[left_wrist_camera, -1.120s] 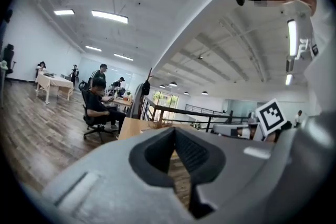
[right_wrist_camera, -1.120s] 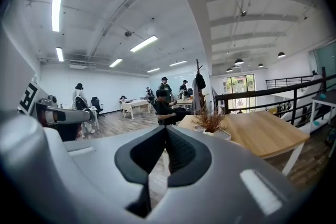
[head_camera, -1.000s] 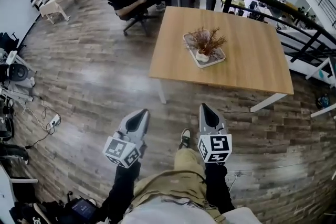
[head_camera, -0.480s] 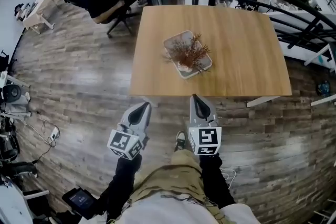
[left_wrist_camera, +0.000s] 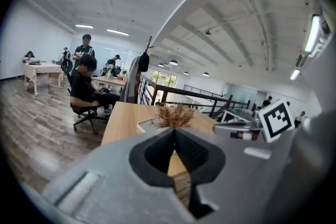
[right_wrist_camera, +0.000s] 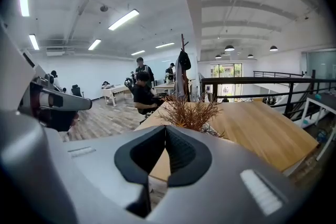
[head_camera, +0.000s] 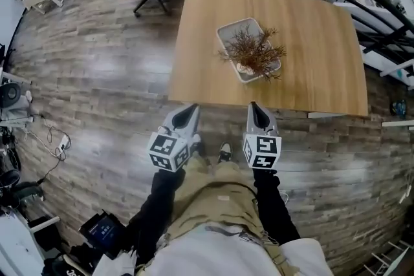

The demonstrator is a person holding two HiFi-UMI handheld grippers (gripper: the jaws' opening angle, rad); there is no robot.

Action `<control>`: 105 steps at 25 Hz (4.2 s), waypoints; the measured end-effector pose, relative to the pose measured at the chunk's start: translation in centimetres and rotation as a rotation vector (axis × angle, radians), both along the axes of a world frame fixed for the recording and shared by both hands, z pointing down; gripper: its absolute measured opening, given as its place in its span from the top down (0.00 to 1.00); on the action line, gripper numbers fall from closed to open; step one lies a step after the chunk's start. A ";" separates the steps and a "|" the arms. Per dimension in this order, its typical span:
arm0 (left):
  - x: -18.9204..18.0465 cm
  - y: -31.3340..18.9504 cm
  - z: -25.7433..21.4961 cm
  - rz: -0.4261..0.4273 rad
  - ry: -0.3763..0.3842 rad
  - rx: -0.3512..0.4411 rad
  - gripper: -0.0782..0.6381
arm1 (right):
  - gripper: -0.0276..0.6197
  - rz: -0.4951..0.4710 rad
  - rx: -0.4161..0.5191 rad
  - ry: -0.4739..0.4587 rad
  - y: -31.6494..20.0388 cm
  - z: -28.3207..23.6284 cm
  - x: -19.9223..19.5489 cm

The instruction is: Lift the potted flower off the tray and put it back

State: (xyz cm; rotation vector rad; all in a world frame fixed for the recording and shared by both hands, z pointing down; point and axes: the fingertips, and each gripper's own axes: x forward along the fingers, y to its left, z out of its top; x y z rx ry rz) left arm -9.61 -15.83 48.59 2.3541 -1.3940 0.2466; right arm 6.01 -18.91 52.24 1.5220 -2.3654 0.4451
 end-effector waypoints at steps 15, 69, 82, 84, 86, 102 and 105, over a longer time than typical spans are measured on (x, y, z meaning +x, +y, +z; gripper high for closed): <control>-0.9 -8.9 10.1 0.052 -0.045 -0.239 0.89 | 0.70 0.089 -0.182 0.011 -7.1 10.7 -1.9; -6.1 -11.2 13.6 0.008 -0.039 -0.146 0.89 | 0.21 0.188 -0.198 0.130 -18.7 17.6 -1.7; -1.4 -14.1 -1.6 0.050 -0.002 -0.071 0.89 | 0.21 0.164 -0.174 0.038 -14.8 -2.4 0.2; -1.0 -14.0 -4.3 0.062 0.005 -0.041 0.89 | 0.21 0.165 -0.143 0.038 -13.9 -6.0 0.4; -0.5 -14.0 -6.2 0.071 0.011 -0.007 0.89 | 0.21 0.168 -0.106 0.035 -13.2 -8.6 0.8; 0.6 -14.1 -11.8 0.102 -0.048 0.077 0.89 | 0.21 0.168 -0.039 0.035 -10.9 -15.0 0.7; 0.2 -14.2 -11.9 0.105 -0.061 0.087 0.89 | 0.21 0.172 -0.032 0.034 -10.9 -15.2 0.4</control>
